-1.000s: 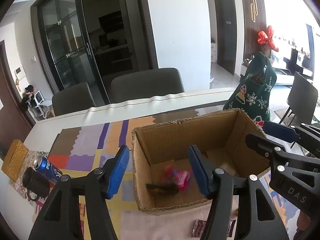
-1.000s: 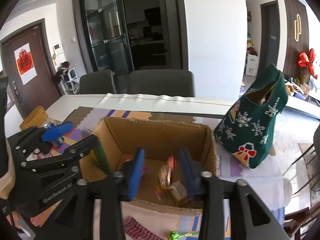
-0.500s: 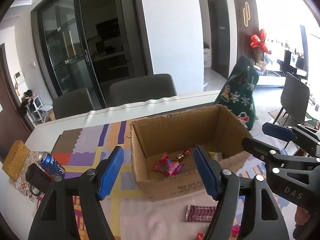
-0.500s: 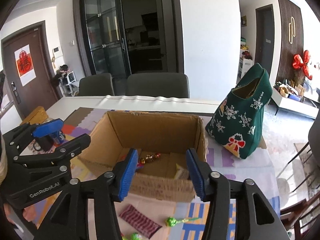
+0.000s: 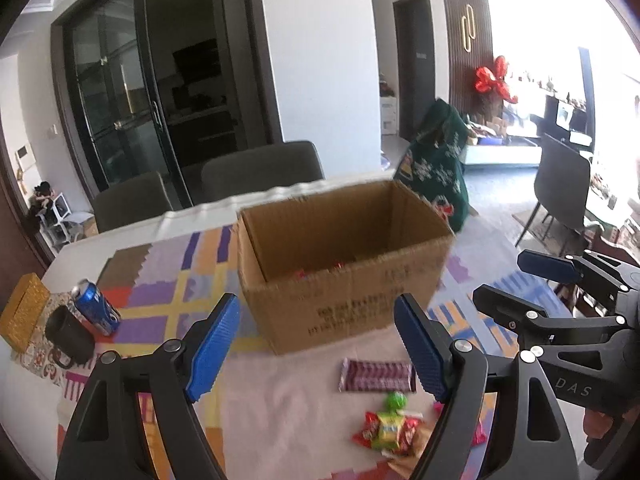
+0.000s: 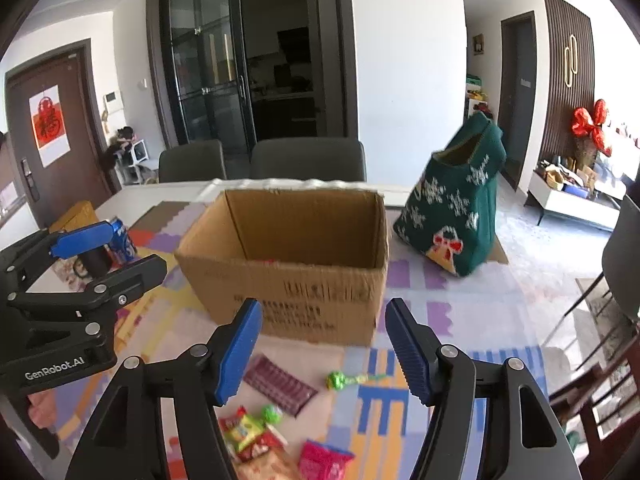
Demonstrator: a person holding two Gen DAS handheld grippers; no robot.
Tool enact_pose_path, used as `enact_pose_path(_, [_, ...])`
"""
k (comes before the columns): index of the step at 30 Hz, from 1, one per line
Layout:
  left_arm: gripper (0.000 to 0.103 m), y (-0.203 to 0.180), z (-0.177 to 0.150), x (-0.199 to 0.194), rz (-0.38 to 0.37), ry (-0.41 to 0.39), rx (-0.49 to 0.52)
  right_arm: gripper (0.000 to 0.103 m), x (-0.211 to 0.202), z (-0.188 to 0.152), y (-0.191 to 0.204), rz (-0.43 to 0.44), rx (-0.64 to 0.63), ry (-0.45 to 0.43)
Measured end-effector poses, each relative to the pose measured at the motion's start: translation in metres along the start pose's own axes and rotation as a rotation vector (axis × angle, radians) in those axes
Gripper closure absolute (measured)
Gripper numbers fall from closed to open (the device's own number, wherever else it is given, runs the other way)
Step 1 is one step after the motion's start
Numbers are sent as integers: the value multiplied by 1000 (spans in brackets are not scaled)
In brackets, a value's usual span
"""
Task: Organize snacks
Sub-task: 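Move both tools back toward the remaining snacks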
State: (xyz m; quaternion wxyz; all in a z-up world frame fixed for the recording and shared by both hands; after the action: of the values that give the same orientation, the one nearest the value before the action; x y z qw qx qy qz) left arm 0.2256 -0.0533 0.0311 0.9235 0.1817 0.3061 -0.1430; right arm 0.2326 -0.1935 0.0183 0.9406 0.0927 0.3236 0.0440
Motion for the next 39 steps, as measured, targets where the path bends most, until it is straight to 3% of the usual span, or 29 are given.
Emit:
enact_pose_path(21, [25, -48, -97, 25, -152, 170, 35, 38, 19, -109, -21, -45, 29, 254])
enact_pose_path(39, [42, -74, -135, 60, -233, 248, 79, 38, 34, -177, -41, -110, 70, 441])
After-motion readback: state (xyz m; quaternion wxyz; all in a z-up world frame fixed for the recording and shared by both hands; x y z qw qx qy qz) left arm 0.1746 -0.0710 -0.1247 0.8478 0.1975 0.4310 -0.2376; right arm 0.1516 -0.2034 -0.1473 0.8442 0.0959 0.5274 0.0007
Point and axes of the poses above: each gripper's, at about its wrist camera, not at the fingertips, and x roughly the way its jaws point, y to its left, z to its top, the point moved 5 cm from there along x, roughly the way its jaws point, and after that the axes turned 11 degrees about x, right-handed, at the moved point
